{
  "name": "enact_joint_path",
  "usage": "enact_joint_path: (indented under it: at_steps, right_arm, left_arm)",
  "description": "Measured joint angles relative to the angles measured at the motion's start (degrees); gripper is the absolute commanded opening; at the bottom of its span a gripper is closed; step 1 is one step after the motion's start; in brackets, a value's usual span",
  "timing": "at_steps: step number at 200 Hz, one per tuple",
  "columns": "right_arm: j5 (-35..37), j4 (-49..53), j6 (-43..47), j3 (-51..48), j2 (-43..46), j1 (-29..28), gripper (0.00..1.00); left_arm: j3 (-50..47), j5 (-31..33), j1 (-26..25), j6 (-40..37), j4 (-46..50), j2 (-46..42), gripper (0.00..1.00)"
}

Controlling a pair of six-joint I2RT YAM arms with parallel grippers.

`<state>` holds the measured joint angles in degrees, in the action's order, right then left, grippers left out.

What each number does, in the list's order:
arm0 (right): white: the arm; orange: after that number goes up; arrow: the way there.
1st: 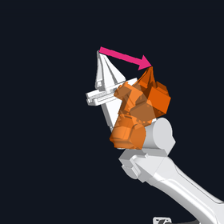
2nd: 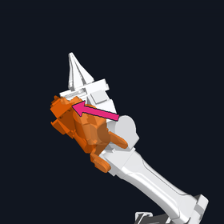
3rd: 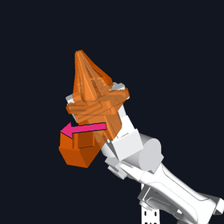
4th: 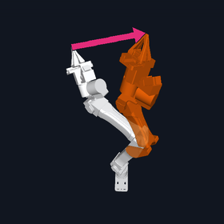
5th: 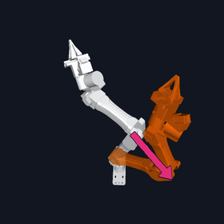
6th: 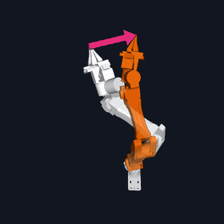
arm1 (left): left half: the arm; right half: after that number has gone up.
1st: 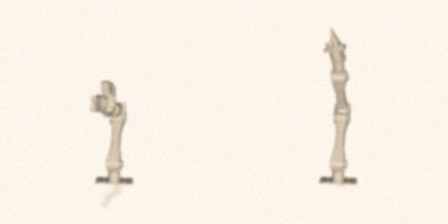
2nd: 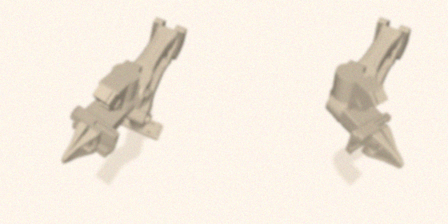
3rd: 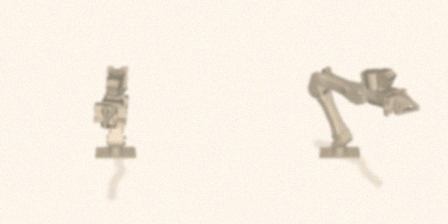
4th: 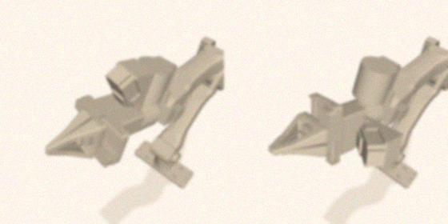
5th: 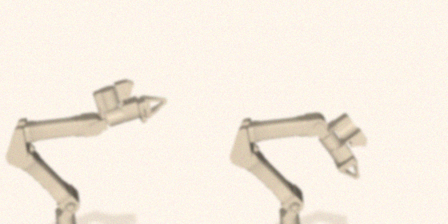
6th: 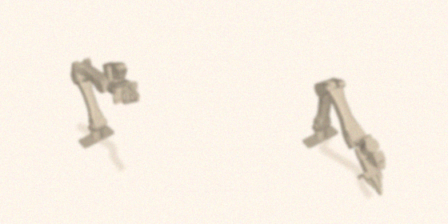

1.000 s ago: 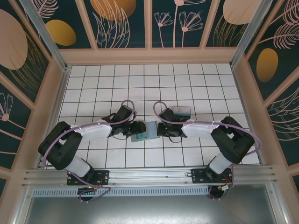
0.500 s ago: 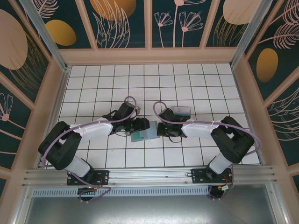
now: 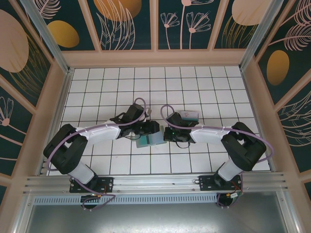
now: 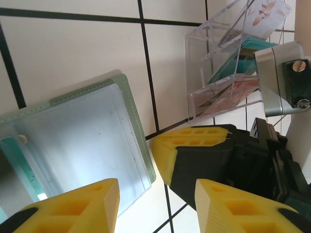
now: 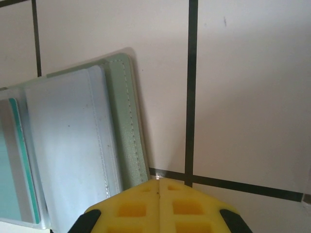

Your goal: Take the credit cards out of the card holder

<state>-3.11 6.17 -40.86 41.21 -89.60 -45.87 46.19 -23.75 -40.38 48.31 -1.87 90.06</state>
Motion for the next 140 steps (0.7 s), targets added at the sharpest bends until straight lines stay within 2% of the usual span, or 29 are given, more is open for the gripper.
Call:
enact_joint_path:
  at_steps: [38, 80, 140]
  right_arm:
    - [-1.44, -0.02, 0.28, 2.21, 0.07, 0.07, 0.02]
    - [-6.1, -2.43, 0.48, 4.76, -0.09, 0.07, 0.08]
    - [-14.73, -7.89, 0.39, 6.56, -5.86, 0.07, 0.08]
  left_arm:
    - [-2.93, 3.19, 2.54, -0.02, 1.31, -5.11, 0.36]
    - [-8.28, 7.15, 4.83, -0.68, 4.7, -8.76, 0.22]
    - [-10.97, 7.8, 4.87, -0.68, 5.42, -8.92, 0.19]
